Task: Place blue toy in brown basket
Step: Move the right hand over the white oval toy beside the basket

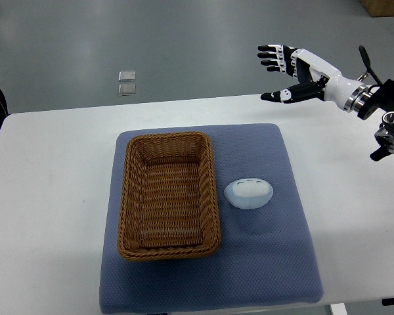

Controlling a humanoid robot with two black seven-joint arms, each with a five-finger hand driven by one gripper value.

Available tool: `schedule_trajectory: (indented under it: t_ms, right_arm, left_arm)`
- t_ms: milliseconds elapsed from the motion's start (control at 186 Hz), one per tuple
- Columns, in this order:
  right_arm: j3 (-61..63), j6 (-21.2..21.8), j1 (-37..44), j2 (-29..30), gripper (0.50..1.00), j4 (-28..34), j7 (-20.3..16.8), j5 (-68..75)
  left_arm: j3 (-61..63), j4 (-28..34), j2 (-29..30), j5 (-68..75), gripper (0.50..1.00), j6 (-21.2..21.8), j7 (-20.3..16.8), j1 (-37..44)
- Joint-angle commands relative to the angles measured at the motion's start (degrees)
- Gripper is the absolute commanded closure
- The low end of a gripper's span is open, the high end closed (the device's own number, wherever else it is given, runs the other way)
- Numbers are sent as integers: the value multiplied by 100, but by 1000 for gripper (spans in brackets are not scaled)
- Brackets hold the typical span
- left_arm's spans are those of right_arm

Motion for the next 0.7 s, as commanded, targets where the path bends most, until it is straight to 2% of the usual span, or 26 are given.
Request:
schedule_trajectory:
  t_ms: [0,291,566,695]
  right_arm:
    - [-357,312,321,-310,599,182,-2,-298]
    - [-1825,874,1015,-943,599,1069,-2,-1028]
    - [-2177,1595,1419,-917,599,1263,-46,-1555]
    - [-2309,1666,1428,-855,599,1333,-72,-1933]
  left_arm:
    - [0,0,0,0,500,0,0,0]
    - [9,0,0,0,500,0,0,0]
    - [9,0,0,0,500,0,0,0]
    - [9,0,0,0,500,0,0,0]
